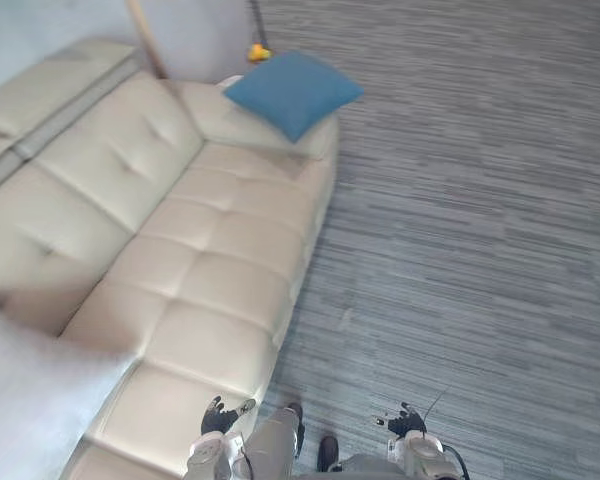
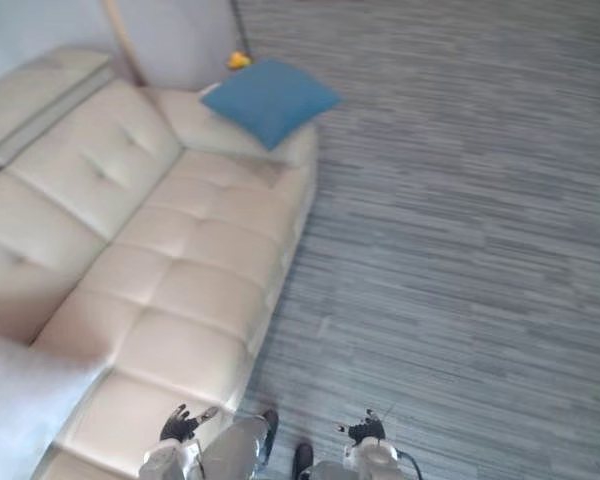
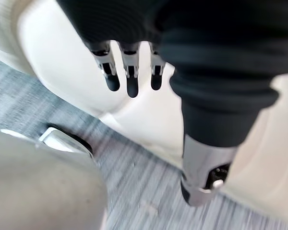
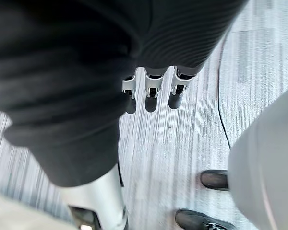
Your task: Pick up cushions and gather them together orderly.
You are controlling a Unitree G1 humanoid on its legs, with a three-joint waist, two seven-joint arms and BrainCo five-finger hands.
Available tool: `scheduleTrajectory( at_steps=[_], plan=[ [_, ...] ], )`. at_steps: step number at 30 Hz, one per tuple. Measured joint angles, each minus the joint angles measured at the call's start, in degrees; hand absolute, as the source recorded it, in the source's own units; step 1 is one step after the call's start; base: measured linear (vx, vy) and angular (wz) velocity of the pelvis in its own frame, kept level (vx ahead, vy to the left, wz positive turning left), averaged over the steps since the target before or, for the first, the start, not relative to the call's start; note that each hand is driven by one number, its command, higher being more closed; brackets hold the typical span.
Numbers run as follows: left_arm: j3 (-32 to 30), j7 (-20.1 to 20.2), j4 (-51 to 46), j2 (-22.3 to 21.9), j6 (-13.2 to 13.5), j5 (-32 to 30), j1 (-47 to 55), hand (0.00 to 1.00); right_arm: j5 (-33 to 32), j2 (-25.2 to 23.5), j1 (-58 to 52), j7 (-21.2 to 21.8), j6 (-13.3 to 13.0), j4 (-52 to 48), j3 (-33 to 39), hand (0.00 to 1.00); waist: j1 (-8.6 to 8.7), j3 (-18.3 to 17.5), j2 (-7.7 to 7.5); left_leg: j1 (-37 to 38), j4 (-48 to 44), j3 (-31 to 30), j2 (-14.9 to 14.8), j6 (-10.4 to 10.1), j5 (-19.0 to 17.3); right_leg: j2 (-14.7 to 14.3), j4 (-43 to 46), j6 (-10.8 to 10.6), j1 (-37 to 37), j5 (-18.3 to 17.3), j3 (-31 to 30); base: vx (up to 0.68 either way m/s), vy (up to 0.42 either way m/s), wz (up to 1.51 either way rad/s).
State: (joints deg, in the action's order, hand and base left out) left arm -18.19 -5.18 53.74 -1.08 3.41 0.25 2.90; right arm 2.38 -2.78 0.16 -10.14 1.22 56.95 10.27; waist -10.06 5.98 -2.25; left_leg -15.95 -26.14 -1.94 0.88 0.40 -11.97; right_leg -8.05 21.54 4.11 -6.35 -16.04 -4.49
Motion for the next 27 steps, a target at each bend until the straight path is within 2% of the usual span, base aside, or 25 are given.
scheduleTrajectory(
  at_steps=[1, 2, 3, 4, 5, 7, 8, 10, 11, 13, 14, 15, 16, 17, 18, 19, 20, 21, 24, 27],
  plan=[
    [0.0, 0.0, 0.6, 0.4, 0.0, -0.1, -0.2, 0.0, 0.0, 0.1, -0.2, 0.0, -0.1, 0.0, -0.5, 0.0, 0.0, 0.2, -0.47, 1.9, 0.0, 1.9, 0.0, 0.8, -1.2, 1.6, 5.6, -4.4, -0.9, -2.2, 1.1, 0.48, 0.126, -1.06],
    [0.1, 0.0, 1.6, 0.5, -0.2, -0.1, -0.7, 0.0, 0.0, 0.2, -0.5, 0.0, -0.1, -0.1, -0.8, 0.0, 0.03, 0.4, -0.32, 4.7, -0.1, 3.2, 0.0, 1.7, -3.1, 3.4, 14.9, -9.8, -2.7, -2.6, 3.3, 0.37, 0.114, -0.78],
    [0.3, 0.0, 1.9, 0.6, -0.3, -0.1, -1.0, 0.0, 0.0, 0.2, -0.8, 0.0, -0.1, -0.1, -0.8, 0.0, 0.05, 0.6, -0.1, 6.3, 0.0, 3.4, -0.1, 1.9, -3.9, 4.6, 20.1, -11.5, -4.1, -2.1, 5.2, 0.41, 0.115, -0.55],
    [1.2, -0.2, 2.6, 0.9, -0.7, -0.1, -1.4, 0.0, 0.1, 0.2, -1.4, 0.2, -0.2, -0.4, -1.0, 0.0, 0.15, 0.7, 0.11, 8.4, 0.2, 3.7, -0.4, 2.0, -5.0, 6.9, 27.0, -11.0, -5.7, -2.3, 8.0, 0.23, 0.053, -0.29],
    [1.9, -0.3, 3.1, 1.2, -1.0, -0.1, -1.7, 0.0, 0.1, 0.2, -1.4, 0.3, -0.3, -1.1, -1.0, 0.0, 0.35, 0.8, 0.22, 10.2, 0.8, 3.7, -0.8, 2.1, -5.6, 9.1, 30.7, -9.6, -6.8, -2.8, 10.8, 0.28, 0.028, -0.2],
    [2.4, -0.4, 3.2, 1.2, -1.4, -0.1, -2.5, 0.0, 0.1, 0.0, -1.5, 0.4, -0.4, -1.6, -0.9, 0.0, 0.64, 1.2, 0.83, 14.3, 4.0, 3.7, -2.7, 2.0, -6.2, 12.4, 30.9, -7.8, -9.0, -3.7, 15.4, 0.33, -0.064, -0.14],
    [2.5, -0.5, 3.2, 1.2, -1.5, -0.1, -2.5, 0.0, 0.1, -0.1, -1.3, 0.4, -0.4, -1.4, -0.7, 0.0, 0.78, 1.3, 0.9, 17.5, 6.9, 3.8, -4.0, 1.9, -6.1, 13.7, 27.5, -7.0, -9.8, -4.1, 17.2, 0.29, -0.097, -0.1],
    [3.0, -0.7, 3.2, 1.0, -1.5, -0.2, -2.5, 0.0, 0.1, -0.1, -1.2, 0.5, -0.5, -1.4, 1.0, 0.0, 1.14, 1.5, 1.11, 21.3, 10.4, 3.8, -5.5, 1.9, -6.2, 14.7, 19.8, -6.8, -11.0, -3.5, 18.3, 0.3, -0.149, -0.07],
    [3.6, -0.7, 3.2, 1.0, -1.5, -0.2, -2.7, 0.0, 0.1, 0.1, -1.1, 0.5, -0.6, -1.5, 1.5, 0.0, 1.53, 1.5, 1.08, 22.5, 11.9, 3.8, -6.1, 1.3, -6.4, 14.9, 15.4, -6.9, -12.1, -1.8, 17.7, 0.36, -0.223, 0.04],
    [3.7, -0.7, 3.2, 0.9, -1.4, -0.2, -2.8, 0.0, 0.1, 0.3, -0.6, 0.4, -0.7, -1.1, 3.2, 0.0, 2.79, 1.4, 0.49, 24.1, 13.3, 3.0, -6.2, -1.7, -8.0, 15.0, 6.4, -7.2, -13.0, 3.5, 14.0, 0.28, -0.224, 0.24],
    [3.5, -0.7, 3.3, 1.1, -1.4, -0.7, -2.3, 0.0, 0.0, 0.4, -0.6, 0.5, -0.7, -0.6, 3.3, 0.0, 3.44, 1.1, -0.03, 25.6, 13.6, 2.2, -6.2, -2.8, -9.6, 15.1, 5.3, -6.7, -13.0, 6.9, 12.2, 0.4, -0.324, 0.38],
    [3.4, -0.8, 4.0, 0.6, -1.4, -1.2, -1.5, 0.0, 0.0, 0.8, 0.0, 0.5, -0.7, -0.4, 3.6, 0.0, 3.77, 0.3, 1.21, 26.9, 12.8, 0.7, -7.8, -2.6, -10.4, 13.6, 8.1, -5.4, -12.5, 5.5, 13.5, 0.43, -0.334, 0.4],
    [3.3, -0.8, 4.4, 0.2, -1.4, -1.3, -1.3, 0.0, 0.0, 1.1, 0.4, 0.5, -0.7, 0.4, 3.6, 0.0, 3.92, -0.2, 1.93, 25.4, 8.7, -1.1, -8.7, -2.6, -10.2, 12.9, 8.3, -4.9, -12.1, 4.1, 14.2, 0.56, -0.409, 0.37],
    [2.3, -0.8, 4.1, 0.0, -1.4, -1.3, -1.9, 0.0, 0.0, 1.7, 0.5, 0.5, -0.6, 1.0, 3.6, 0.0, 3.94, -0.4, 2.9, 20.1, -1.5, -3.9, -9.4, -2.8, -9.2, 12.0, 8.1, -3.9, -11.3, 3.3, 15.8, 0.55, -0.392, 0.29],
    [1.0, -0.8, 3.7, -1.1, -1.4, -1.2, -2.3, 0.0, -0.1, 2.4, 0.8, 0.4, -0.7, 0.6, 3.6, 0.0, 3.74, 0.5, 4.7, 12.0, -18.3, -6.6, -10.1, -3.3, -4.2, 10.4, 6.4, -2.4, -8.7, 2.5, 17.0, 0.55, -0.376, 0.15],
    [1.1, -0.9, 3.7, -1.2, -1.4, -1.3, -2.2, 0.0, -0.1, 2.7, 1.0, 0.4, -0.6, 0.6, 3.5, 0.0, 3.56, 1.0, 5.17, 8.9, -24.5, -6.7, -10.5, -3.3, -2.9, 9.4, 5.2, -1.7, -7.1, 2.1, 17.3, 0.48, -0.258, -0.02],
    [1.2, -0.9, 3.7, -1.1, -1.5, -1.3, -1.9, 0.0, -0.2, 2.8, 1.5, 0.2, -0.3, 0.7, 3.5, 0.0, 3.4, 1.5, 6.13, 5.0, -32.6, -6.0, -11.3, -3.2, -3.1, 7.9, 3.0, -0.9, -3.4, 1.6, 17.3, 0.48, -0.191, -0.08],
    [1.4, -0.8, 2.9, -0.8, -1.5, -1.3, -1.7, 0.0, -0.3, 2.5, 1.1, 0.1, -0.2, 1.1, 2.9, 0.0, 3.27, 2.3, 5.68, 1.5, -37.3, -4.3, -10.8, -3.3, -3.4, 7.3, -0.2, 0.0, 1.9, 0.8, 17.6, 0.48, -0.179, -0.02],
    [2.5, -0.8, 0.4, -0.1, -1.1, -1.3, -1.7, 0.0, -1.1, 2.2, 1.2, 0.0, -0.1, 1.2, 2.8, 0.0, 2.63, 3.1, 3.72, -5.3, -33.8, 2.3, -9.1, -2.6, -4.3, 7.4, -6.2, -0.3, 9.0, -0.1, 18.3, 0.37, -0.14, 0.13],
    [3.3, -0.7, -1.2, -0.2, -0.8, -1.2, -1.8, 0.0, -1.3, 2.6, 1.4, -0.1, -0.1, 0.8, 3.1, 0.0, 1.65, 3.1, 3.32, -8.4, -11.3, 12.8, -7.3, -1.0, -3.1, 7.5, -11.3, -1.5, 14.7, -0.9, 18.6, 0.48, -0.035, 0.05]
  ],
)
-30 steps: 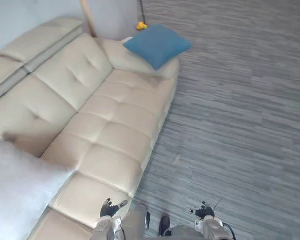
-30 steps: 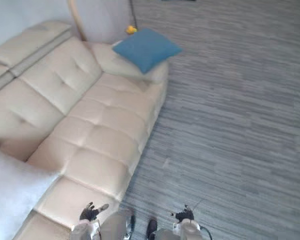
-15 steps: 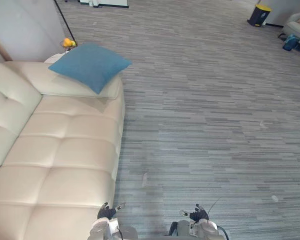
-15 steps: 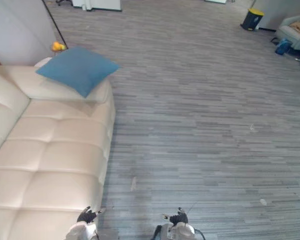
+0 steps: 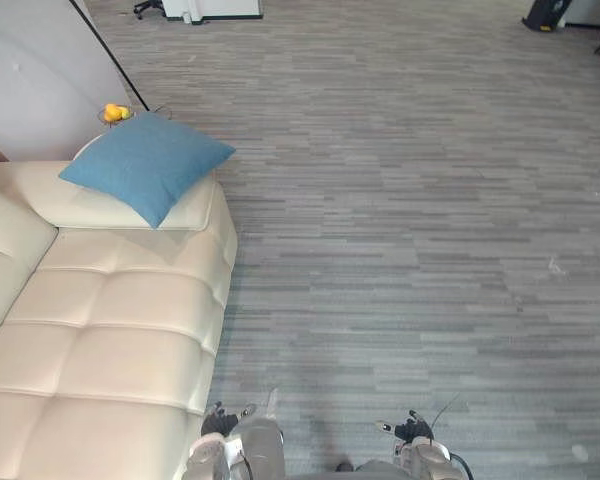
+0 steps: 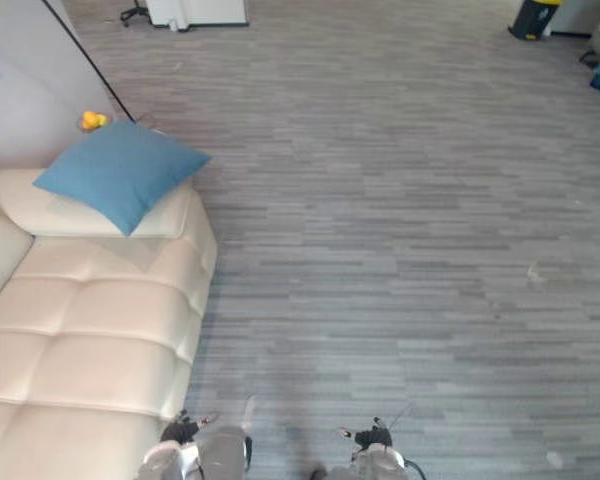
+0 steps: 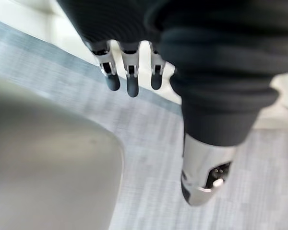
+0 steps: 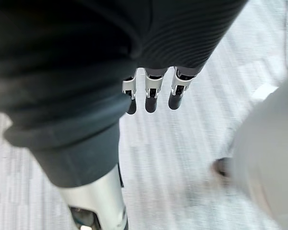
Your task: Pick up cushions and gather them together orderly.
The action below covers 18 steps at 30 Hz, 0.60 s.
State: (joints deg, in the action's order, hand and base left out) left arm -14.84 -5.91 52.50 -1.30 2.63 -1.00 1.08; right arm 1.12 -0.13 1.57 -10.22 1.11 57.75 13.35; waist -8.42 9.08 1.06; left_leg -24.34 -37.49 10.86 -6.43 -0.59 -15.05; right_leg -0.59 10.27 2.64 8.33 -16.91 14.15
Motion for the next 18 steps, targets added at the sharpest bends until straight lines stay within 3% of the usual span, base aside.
scheduleTrajectory(
  at_steps=[1, 2, 3, 4, 5, 6, 7, 8, 9, 11, 13, 14, 15, 16, 18],
  plan=[
    [0.0, 0.0, -0.1, -0.1, 0.2, 0.0, 0.0, 0.0, 0.0, 0.1, 0.1, 0.0, 0.0, 0.0, 0.0, 0.0, -0.54, 0.0, -0.16, 0.0, 8.1, 3.5, 1.0, 0.7, 2.7, 0.4, -1.7, -0.5, 1.9, -0.5, -0.1, 0.59, 0.066, -0.13],
    [0.0, 0.0, -0.3, -0.1, 0.5, 0.1, 0.0, 0.0, 0.0, 0.2, 0.4, 0.0, 0.0, 0.0, 0.0, 0.0, -1.06, 0.0, -0.6, 0.6, 13.4, 6.0, 1.8, 2.2, 7.9, 0.7, -3.5, -1.2, 3.9, -1.0, -0.8, 0.72, 0.11, -0.3],
    [0.2, 0.1, -0.2, -0.1, 0.7, 0.0, 0.1, 0.0, 0.0, 0.1, 0.5, 0.0, 0.0, 0.0, 0.0, 0.0, -1.49, -0.6, -1.04, 1.3, 13.8, 6.7, 2.3, 4.2, 10.9, 1.1, -4.4, -1.2, 4.9, -1.0, -2.0, 0.76, 0.143, -0.34],
    [0.2, 0.2, 0.0, 0.6, 0.6, -0.1, 0.0, 0.0, 0.0, -1.0, 0.8, 0.2, 0.0, -0.1, 0.0, 0.0, -1.44, -1.0, -2.77, 2.6, 14.1, 7.7, 4.2, 7.0, 8.7, 3.3, -2.3, -0.9, 4.5, -0.7, -3.8, 0.64, 0.13, -0.27],
    [0.1, 0.3, 0.0, 0.7, 0.5, -0.1, 0.0, 0.0, 0.1, -1.3, 0.8, 0.2, -0.1, -0.3, 0.3, 0.0, -1.42, -1.1, -3.13, 3.0, 13.8, 8.0, 4.4, 7.8, 7.7, 3.8, 0.5, -1.4, 3.5, -0.5, -4.4, 0.64, 0.145, -0.12],
    [0.2, 0.3, 0.0, 1.0, 0.5, 0.0, 0.0, 0.0, 0.1, -2.0, 0.6, 0.3, -0.1, -0.5, 1.1, 0.0, -1.46, -1.0, -3.58, 4.5, 13.3, 8.1, 4.8, 7.3, 6.3, 4.5, 7.7, -2.7, 1.4, 0.0, -5.6, 0.61, 0.145, 0.1],
    [0.4, 0.4, 0.4, 1.5, 0.4, 0.0, 0.0, 0.0, 0.2, -2.6, 0.0, 0.5, -0.1, -0.5, 2.0, 0.0, -1.37, -0.8, -3.96, 6.9, 13.3, 7.3, 5.6, 7.1, 4.7, 5.7, 19.0, -6.1, -2.1, 1.7, -6.5, 0.75, 0.153, 0.47],
    [1.3, 0.6, 1.6, 2.3, 0.1, 0.0, -0.2, 0.0, 0.2, -2.8, -1.0, 0.7, -0.1, -0.5, 2.1, 0.0, -0.66, -0.7, -4.31, 10.5, 13.3, 5.3, 7.0, 7.0, 2.8, 7.0, 34.7, -11.1, -7.5, 5.1, -7.7, 0.64, 0.103, 0.64],
    [1.3, 0.6, 1.8, 2.3, -0.3, 0.0, -0.2, 0.0, 0.2, -2.6, -1.6, 0.8, -0.1, -0.5, 2.1, 0.0, -0.39, -0.7, -4.21, 12.6, 13.5, 4.3, 7.4, 7.0, 1.9, 7.4, 40.7, -11.4, -9.4, 5.2, -8.0, 0.62, 0.067, 0.77],
    [1.3, 0.6, 2.3, 2.0, -0.6, 0.0, -0.1, 0.0, 0.4, -2.2, -3.3, 1.1, -0.2, -1.1, 2.2, 0.0, -0.11, -0.3, -3.53, 20.0, 15.6, 1.4, 7.6, 6.8, 0.6, 8.4, 49.3, -9.8, -14.2, 4.2, -6.8, 0.57, 0.032, 0.67],
    [1.3, 0.6, 2.5, 1.8, -0.7, 0.0, -0.4, 0.0, 0.6, -2.1, -3.6, 1.2, -0.8, -2.7, 2.2, 0.0, 0.78, -0.4, -3.0, 24.9, 18.8, -1.8, 7.4, 6.9, -0.1, 9.9, 47.0, -7.4, -19.6, 2.8, -3.1, 0.4, -0.017, 0.76],
    [1.3, 0.7, 2.9, 1.6, -0.6, 0.0, -0.5, 0.0, 0.6, -2.1, -3.6, 1.2, -1.0, -3.0, 2.3, 0.0, 1.25, -0.4, -2.93, 27.3, 20.5, -3.7, 6.8, 5.8, -1.2, 9.9, 42.7, -6.7, -21.8, 2.3, -1.8, 0.46, -0.088, 0.86],
    [1.2, 0.6, 3.4, 1.6, -0.6, 0.0, -1.0, 0.0, 0.6, -2.1, -3.2, 1.2, -1.0, -2.7, 2.5, 0.0, 1.59, -0.3, -3.47, 30.8, 22.5, -5.7, 6.6, 5.5, -1.8, 9.0, 32.8, -6.4, -24.5, 2.4, -2.6, 0.55, -0.122, 0.79],
    [1.2, 0.6, 3.5, 1.5, -0.6, 0.0, -1.0, 0.0, 0.6, -2.0, -3.2, 1.2, -1.1, -2.7, 2.5, 0.0, 1.89, -0.3, -3.29, 31.0, 22.7, -6.5, 6.4, 5.2, -2.2, 8.3, 30.0, -6.2, -24.7, 2.7, -3.4, 0.33, -0.12, 0.71],
    [1.1, 0.6, 3.9, 1.0, -0.6, -0.1, -1.1, 0.0, 0.5, -2.0, -2.9, 1.2, -1.3, -2.7, 2.8, 0.0, 2.78, -0.5, -3.17, 32.7, 22.5, -10.1, 6.0, 3.6, -4.9, 4.4, 17.4, -6.2, -25.2, 6.1, -11.3, 0.35, -0.193, 0.91]
  ],
)
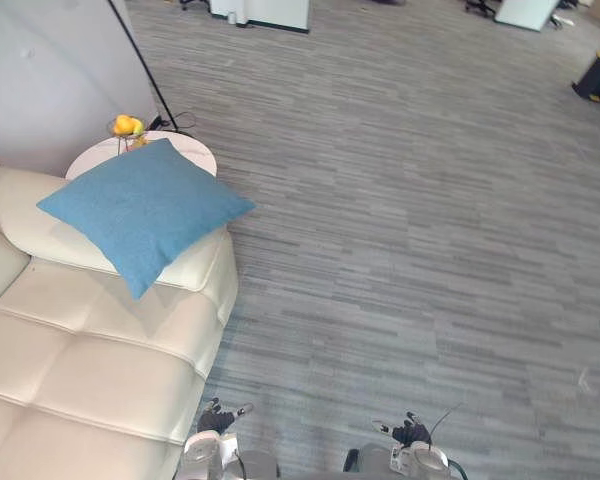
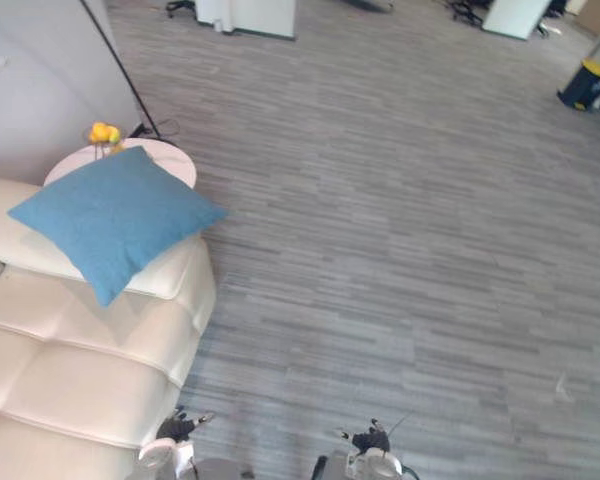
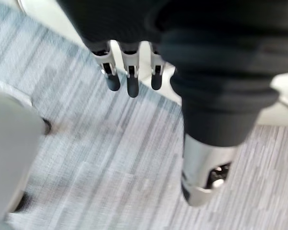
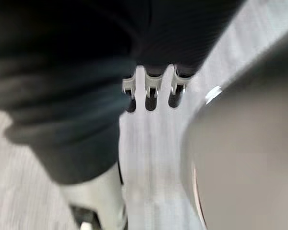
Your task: Pick up cushions and gather them together orderly.
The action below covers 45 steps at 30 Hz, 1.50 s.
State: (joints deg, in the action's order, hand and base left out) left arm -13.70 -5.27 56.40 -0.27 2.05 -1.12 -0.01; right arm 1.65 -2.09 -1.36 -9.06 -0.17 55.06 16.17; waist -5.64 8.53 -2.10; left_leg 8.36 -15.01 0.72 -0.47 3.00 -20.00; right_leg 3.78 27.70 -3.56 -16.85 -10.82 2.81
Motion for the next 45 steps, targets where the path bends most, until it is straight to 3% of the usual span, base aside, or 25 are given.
scheduleTrajectory(
  at_steps=[2, 3, 4, 6, 8, 11, 13, 15, 16, 17, 19, 22, 23, 24, 26, 28, 31, 33, 34, 35, 36, 37, 40, 43, 45],
  plan=[
    [-0.3, 0.1, 0.0, -0.3, 0.1, -0.1, 0.2, 0.0, -0.4, 0.0, -0.1, 0.2, 0.1, 0.9, 1.0, 0.0, 0.14, -0.7, -0.34, 1.5, -0.5, -4.3, 0.5, -1.4, -2.8, -1.1, -3.5, 1.0, -0.1, 5.5, -3.9, 0.55, -0.345, 1.24],
    [-0.6, -0.1, 0.5, -1.5, 0.1, -0.1, 1.2, 0.0, -0.5, 1.1, 0.4, 0.1, 0.2, 1.4, 0.9, 0.0, 0.16, -2.1, 2.04, -0.1, -4.6, -6.4, -1.8, -2.3, -3.2, -1.6, -2.2, 1.5, 0.7, 3.6, -0.2, 0.5, -0.291, 1.11],
    [-0.9, -0.1, 0.4, -1.8, 0.1, -0.1, 1.1, 0.0, -0.5, 1.5, 0.5, 0.1, 0.2, 2.0, 0.9, 0.0, 0.43, -2.4, 2.48, -2.8, -8.7, -6.4, -2.2, -2.4, -3.1, -1.5, -2.4, 1.8, 1.0, 2.8, 1.0, 0.48, -0.263, 1.14],
    [-2.8, -0.1, 0.3, -3.0, 0.0, 0.0, 0.2, 0.0, -0.7, 2.7, 0.9, 0.0, 0.2, 2.0, 0.6, 0.0, 0.32, -2.1, 5.14, -13.1, -28.6, -4.6, -4.5, -6.1, 1.1, -2.3, -4.3, 3.4, 3.8, 1.4, 4.9, 0.46, -0.24, 0.76],
    [-3.1, -0.3, 0.1, -2.6, 0.0, 0.0, 0.4, 0.0, -1.9, 2.0, 1.4, -0.4, 0.7, 2.3, 0.1, 0.0, -0.78, -0.9, 5.21, -19.3, -40.3, 0.9, -9.4, -6.2, 1.4, -3.1, -7.8, 5.2, 10.3, 0.3, 6.6, 0.52, -0.212, 0.38],
    [-0.4, -0.2, -1.8, -1.2, 0.3, -0.1, 0.2, 0.0, -2.9, 1.6, 0.4, -0.5, 0.5, 1.9, -0.9, 0.0, -0.79, -0.2, 2.88, -24.4, -35.0, 8.1, -10.4, -6.2, 0.6, -0.3, -12.8, 4.3, 18.2, -1.0, 11.8, 0.27, -0.106, 0.64],
    [0.2, -0.1, -2.7, -1.4, 0.6, -0.4, 0.1, 0.0, -2.9, 2.0, 0.3, -0.5, 0.4, 1.9, -0.7, 0.0, -0.77, -0.3, 2.78, -26.7, -25.5, 13.4, -11.0, -4.8, 1.6, 0.4, -15.0, 3.3, 20.8, -1.6, 14.5, 0.31, -0.005, 0.7],
    [0.2, -0.1, -2.9, -1.4, 0.9, -1.0, -0.1, 0.0, -2.9, 2.1, -0.1, -0.6, 0.6, 2.0, -0.7, 0.0, -0.73, -0.3, 3.06, -27.1, -15.5, 20.2, -11.5, -3.5, 5.7, 0.8, -16.1, 1.6, 22.8, -2.7, 16.7, 0.32, 0.117, 0.58],
    [0.2, -0.1, -2.8, -1.5, 1.0, -1.0, 0.1, 0.0, -2.9, 2.1, -0.2, -0.6, 0.6, 2.1, -0.7, 0.0, -0.8, -0.4, 3.33, -26.6, -11.9, 22.3, -11.6, -2.1, 10.7, 0.8, -16.1, 0.6, 23.2, -3.5, 17.1, 0.31, 0.193, 0.34],
    [0.2, 0.0, -2.7, -0.8, 1.0, -1.1, 0.2, 0.0, -2.8, 1.5, 0.3, -0.5, 0.7, 2.2, -0.9, 0.0, -0.98, -0.6, 1.86, -25.6, -11.2, 22.5, -9.4, -0.6, 11.2, 2.5, -16.1, -0.3, 24.1, -4.4, 16.6, 0.38, 0.237, 0.24],
    [-0.1, 0.1, -2.2, 0.2, 1.0, -1.1, 0.2, 0.0, -2.7, 0.4, 0.4, -0.3, 0.6, 2.1, -1.0, 0.0, -0.99, -1.1, 0.14, -24.5, -9.5, 22.7, -6.4, -0.4, 9.7, 4.7, -14.5, -0.2, 24.1, -4.3, 16.2, 0.34, 0.195, 0.19],
    [0.0, 0.4, -0.7, 0.7, 0.9, -1.1, 0.3, 0.0, -1.6, -0.6, 0.0, 0.1, 0.6, 2.1, -1.1, 0.0, -0.99, -1.1, -0.13, -18.7, -7.7, 21.6, -2.8, 1.0, 7.3, 8.9, -1.4, -0.3, 23.0, -2.8, 14.2, 0.34, 0.184, 0.37],
    [0.2, 0.5, -0.6, 0.7, 0.6, -1.1, 0.7, 0.0, -1.5, -0.7, -0.7, 0.3, 0.6, 1.9, -1.4, 0.0, -0.82, -1.4, 0.17, -16.6, -7.0, 19.9, -1.9, 0.9, 6.0, 9.8, 7.0, -0.9, 20.2, -1.7, 12.3, 0.33, 0.107, 0.59],
    [0.1, 0.5, -0.5, 0.7, 0.3, -1.1, 0.9, 0.0, -1.5, -0.5, -0.7, 0.5, 0.2, 1.8, -1.6, 0.0, -0.6, -1.4, 0.28, -15.1, -6.7, 18.2, -1.5, 0.9, 5.2, 9.2, 14.3, -1.4, 17.3, -2.5, 10.4, 0.32, 0.085, 0.7],
    [0.1, 0.5, -0.1, 1.2, 0.1, -1.1, 0.8, 0.0, -1.5, -0.4, -0.7, 0.6, 0.0, 1.7, -1.7, 0.0, -0.57, -1.5, 0.07, -12.0, -5.1, 15.8, -0.9, 0.8, 4.9, 8.1, 20.4, -2.1, 12.9, -3.8, 9.3, 0.35, 0.022, 0.85],
    [0.1, 0.4, 0.5, 1.4, 0.1, -1.1, 0.8, 0.0, -1.3, -0.4, -0.7, 0.6, -0.1, 1.8, -1.6, 0.0, -0.33, -1.6, -0.18, -8.4, -3.0, 13.0, -0.6, 0.9, 4.9, 6.3, 19.6, -1.5, 9.5, -5.2, 8.9, 0.31, -0.029, 0.85],
    [0.2, 0.4, 1.4, 1.1, 0.1, -1.1, 0.3, 0.0, -1.1, -0.2, -0.3, 0.6, -0.6, 1.9, -1.5, 0.0, 0.37, -1.6, -0.04, -5.6, -0.5, 7.5, -0.5, 0.2, 4.5, 2.4, 10.3, -0.4, 4.7, -5.5, 5.1, 0.24, -0.083, 0.92],
    [0.2, 0.4, 1.8, 1.1, 0.1, -1.7, 0.3, 0.0, -1.1, -0.2, 0.1, 0.6, -0.5, 2.0, -1.6, 0.0, 0.93, -1.6, -0.06, -4.5, -0.3, 3.9, -0.4, -1.1, 3.6, -0.3, 3.8, 0.8, 4.0, -4.0, 0.2, 0.33, -0.201, 1.13],
    [0.2, 0.4, 1.7, 1.2, 0.1, -2.2, 0.3, 0.0, -1.1, -0.4, 0.0, 0.6, -0.5, 2.0, -1.6, 0.0, 1.02, -1.9, -0.97, -3.7, -1.0, 1.0, 0.9, -2.6, 2.1, -0.3, -2.0, 2.5, 4.0, 2.8, -1.8, 0.33, -0.235, 0.92],
    [0.1, 0.4, 1.8, 1.3, 0.2, -2.2, 0.1, 0.0, -1.1, -0.5, -0.2, 0.7, -0.4, 2.0, -1.6, 0.0, 1.03, -2.0, -1.67, -3.7, -1.4, 0.3, 1.4, -2.9, 1.8, 0.3, -2.6, 2.2, 4.0, 2.9, -1.6, 0.35, -0.264, 0.81],
    [0.1, 0.4, 2.2, 0.9, 0.3, -2.2, -0.1, 0.0, -1.1, -0.3, 0.1, 0.7, -0.2, 2.0, -1.4, 0.0, 0.92, -2.0, -1.1, -3.4, -2.0, -0.7, 1.0, -3.5, 1.0, 0.5, -1.9, 2.3, 4.8, 0.8, -0.6, 0.3, -0.213, 0.39],
    [0.0, 0.4, 3.1, 0.0, 0.2, -2.3, -0.3, 0.0, -1.1, -0.1, 0.3, 0.8, 0.0, 2.1, -0.9, 0.0, 0.86, -2.4, 1.15, -3.4, -2.0, -1.6, -0.7, -3.8, 0.8, -0.7, -2.1, 2.7, 5.0, 0.5, 0.5, 0.36, -0.244, 0.35],
    [-0.4, 0.4, 3.4, -1.4, 0.2, -2.3, -0.2, 0.0, -1.1, 0.9, 1.1, 0.9, 0.1, 2.0, -1.1, 0.0, 1.08, -2.3, 3.6, -4.2, -2.3, -2.9, -3.6, -4.2, 0.9, -2.8, -4.6, 3.8, 6.6, -0.2, 3.3, 0.34, -0.253, 0.3],
    [-0.5, 0.4, 3.0, -1.8, 0.2, -2.2, -1.1, 0.0, -1.6, 0.8, 1.1, 0.8, 0.1, 2.2, -1.1, 0.0, 1.84, -1.2, 2.85, -5.3, -9.4, -2.7, -5.1, -5.9, 1.8, -3.2, -6.8, 4.9, 11.8, -0.8, 6.3, 0.18, -0.173, 0.51],
    [-0.4, 0.5, 2.0, -2.3, 0.4, -2.2, -1.0, 0.0, -1.6, 0.7, 1.3, 0.7, 0.2, 2.2, -1.2, 0.0, 2.01, -0.8, 2.05, -7.6, -13.4, 1.4, -6.7, -7.3, 0.8, -2.6, -8.7, 5.2, 14.0, -0.9, 6.3, 0.08, -0.053, 0.38]
  ],
)
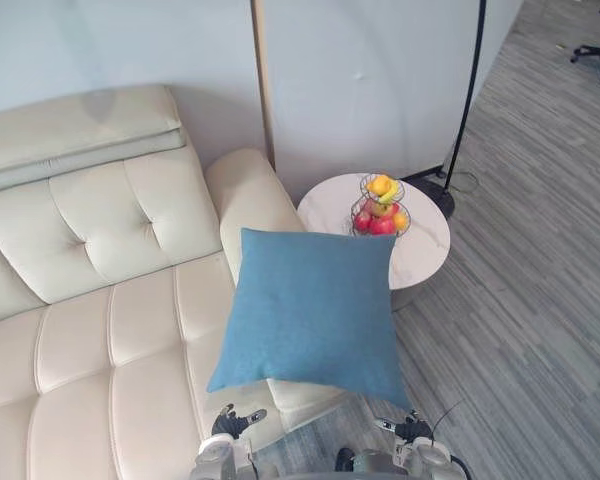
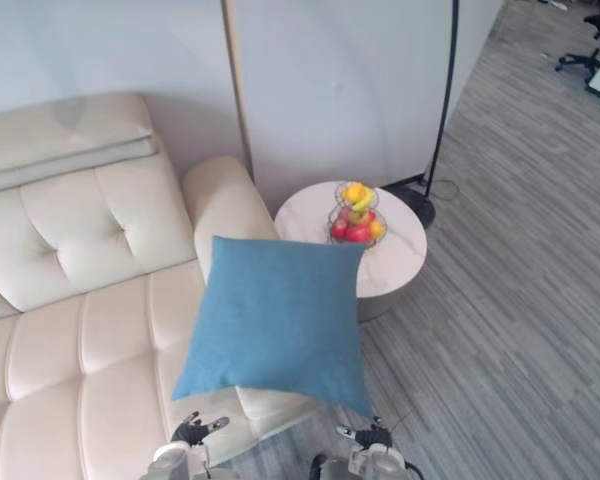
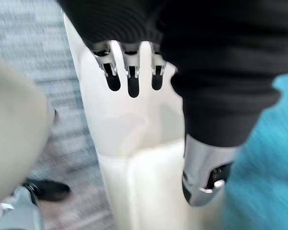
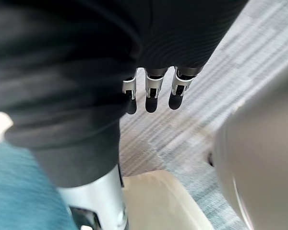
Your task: Pick up cushions and gather them together orderly.
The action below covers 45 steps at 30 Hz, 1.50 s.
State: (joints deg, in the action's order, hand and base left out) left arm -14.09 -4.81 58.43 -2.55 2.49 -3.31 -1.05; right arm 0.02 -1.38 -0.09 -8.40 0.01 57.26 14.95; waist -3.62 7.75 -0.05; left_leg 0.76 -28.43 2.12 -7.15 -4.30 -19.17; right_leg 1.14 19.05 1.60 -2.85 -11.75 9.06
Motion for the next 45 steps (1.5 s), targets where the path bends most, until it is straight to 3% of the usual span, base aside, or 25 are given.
scheduleTrajectory(
  at_steps=[2, 3, 4, 8, 12, 18, 23, 29, 31, 32, 35, 37, 42, 45],
  plan=[
    [0.1, 0.0, -1.2, -0.6, 0.0, 0.0, -0.1, 0.0, 0.0, 0.2, 0.3, -0.1, 0.0, 0.0, 0.0, 0.0, 0.12, 0.3, -0.32, -2.4, 1.3, 6.0, -2.5, -0.3, -0.1, 1.0, -0.8, 0.0, 0.3, 0.0, 0.3, 0.03, 0.051, 0.12],
    [0.5, 0.0, -1.1, -0.7, 0.0, 0.0, 0.0, 0.0, 0.0, 0.3, -0.1, -0.1, 0.0, -0.1, 0.0, 0.0, 0.23, 0.0, 0.13, -2.7, 5.0, 7.3, -3.3, 0.6, 3.6, 1.2, -0.7, -0.2, 0.0, 0.0, 0.7, 0.01, 0.097, 0.07],
    [0.7, -0.1, -1.1, -0.7, 0.0, 0.1, -0.1, 0.0, 0.0, 0.3, -0.4, -0.2, 0.2, -0.1, 0.1, 0.0, 0.22, -0.1, 0.19, -2.5, 5.9, 6.7, -2.7, -0.5, 3.6, 1.4, -0.6, -0.8, -0.1, -0.3, 0.4, 0.01, 0.138, 0.03],
    [1.6, -0.2, -0.7, 0.5, -0.3, 0.1, 0.5, 0.0, 0.0, -0.1, -0.8, -0.2, 0.3, -0.1, 0.6, 0.0, 0.27, -0.8, -0.67, -0.6, 10.2, 7.2, -0.1, -0.4, 3.6, 3.3, -4.1, -3.6, 1.0, 1.3, -0.3, -0.01, 0.159, 0.01],
    [1.5, -0.4, -0.4, 1.0, -0.3, 0.1, 1.9, 0.0, -0.1, -0.1, -1.8, -0.6, 0.2, -0.1, 0.8, 0.0, 0.43, -2.5, -0.26, 1.8, 12.5, 8.7, 1.1, 0.3, 4.1, 4.0, -8.1, -4.9, 4.1, 3.0, -0.9, -0.01, 0.097, -0.1],
    [-0.9, -1.3, 0.7, 2.3, -0.4, 1.3, 2.3, 0.0, -0.2, 0.4, -2.9, -0.7, 0.3, 0.0, 2.9, 0.0, 0.48, -3.6, -0.37, 4.5, 17.1, 9.4, 1.6, 0.2, 6.7, 3.9, -10.4, -4.7, 5.0, 4.7, -1.6, -0.03, 0.002, -0.05],
    [-3.5, -1.5, 0.2, 6.2, -0.5, 3.8, 2.6, 0.0, -0.1, 4.9, -3.8, -1.0, 0.4, -1.1, 6.0, 0.0, 0.51, -4.2, -0.06, 5.5, 20.6, 9.8, 1.4, -0.2, 8.6, 3.2, -12.0, -4.1, 4.9, 6.2, -1.8, -0.05, -0.031, -0.04],
    [-6.3, -2.7, -10.7, 10.4, -0.3, 8.2, 3.8, 0.0, 0.0, 8.2, -5.6, -1.9, 0.3, -19.9, 7.8, 0.0, 0.66, -4.3, -0.08, 5.5, 22.5, 10.7, 1.4, -0.2, 9.9, 2.8, -13.9, -3.8, 4.9, 8.1, -2.7, -0.08, -0.008, -0.09],
    [-6.4, -2.7, -16.8, 10.9, 0.1, 9.7, 4.9, 0.0, 0.2, 8.6, -6.1, -2.8, -0.1, -28.0, 7.6, 0.0, 0.58, -4.8, -0.09, 5.6, 23.2, 11.1, 1.5, -0.2, 10.0, 2.7, -14.6, -3.9, 4.9, 8.6, -3.1, -0.03, 0.008, -0.09],
    [-6.3, -3.3, -26.7, 10.9, 1.9, 13.7, 5.9, 0.0, 1.1, 8.7, -5.7, -3.5, -1.8, -36.7, 5.1, 0.0, 0.64, -5.2, -0.59, 5.6, 24.4, 10.8, 1.9, -0.1, 10.7, 2.7, -15.7, -4.1, 4.9, 9.1, -3.3, 0.05, 0.015, -0.01],
    [-6.3, -4.2, -27.5, 10.9, 2.2, 15.0, 6.3, 0.0, -0.2, 8.6, -5.8, -3.6, -2.2, -36.2, 5.2, 0.0, 0.7, -5.4, -0.45, 5.7, 24.3, 10.5, 2.1, -0.1, 10.8, 2.6, -16.5, -4.2, 4.9, 9.2, -3.2, 0.1, 0.009, 0.05],
    [-4.5, -5.2, -27.6, 10.8, 2.2, 15.8, 6.1, 0.0, -0.2, 8.5, -5.4, -4.0, -2.2, -36.2, 4.3, 0.0, 0.7, -5.2, -0.24, 5.4, 24.3, 10.1, 2.3, -0.1, 10.8, 2.6, -16.6, -4.2, 4.9, 9.2, -3.1, 0.05, 0.008, 0.03],
    [7.5, -5.2, -28.4, 9.5, 2.2, 17.0, 1.0, 0.0, -4.2, 8.3, 2.2, -4.2, -2.4, -32.2, -4.4, 0.0, 0.71, -3.6, 0.5, 1.7, 22.7, 9.3, 2.5, 0.2, 10.9, 2.7, -15.7, -4.1, 1.8, 9.3, -3.1, -0.02, 0.001, 0.05],
    [10.6, -5.4, -28.5, 8.0, 2.3, 17.0, -4.8, 0.0, -5.9, 8.1, 8.0, -5.1, -2.4, -31.3, -6.7, 0.0, 0.42, 0.8, 0.58, -4.5, 17.7, 8.5, 2.2, 0.2, 10.9, 2.9, -11.9, -3.9, -3.7, 9.3, -3.3, -0.12, -0.03, 0.03]
  ],
)
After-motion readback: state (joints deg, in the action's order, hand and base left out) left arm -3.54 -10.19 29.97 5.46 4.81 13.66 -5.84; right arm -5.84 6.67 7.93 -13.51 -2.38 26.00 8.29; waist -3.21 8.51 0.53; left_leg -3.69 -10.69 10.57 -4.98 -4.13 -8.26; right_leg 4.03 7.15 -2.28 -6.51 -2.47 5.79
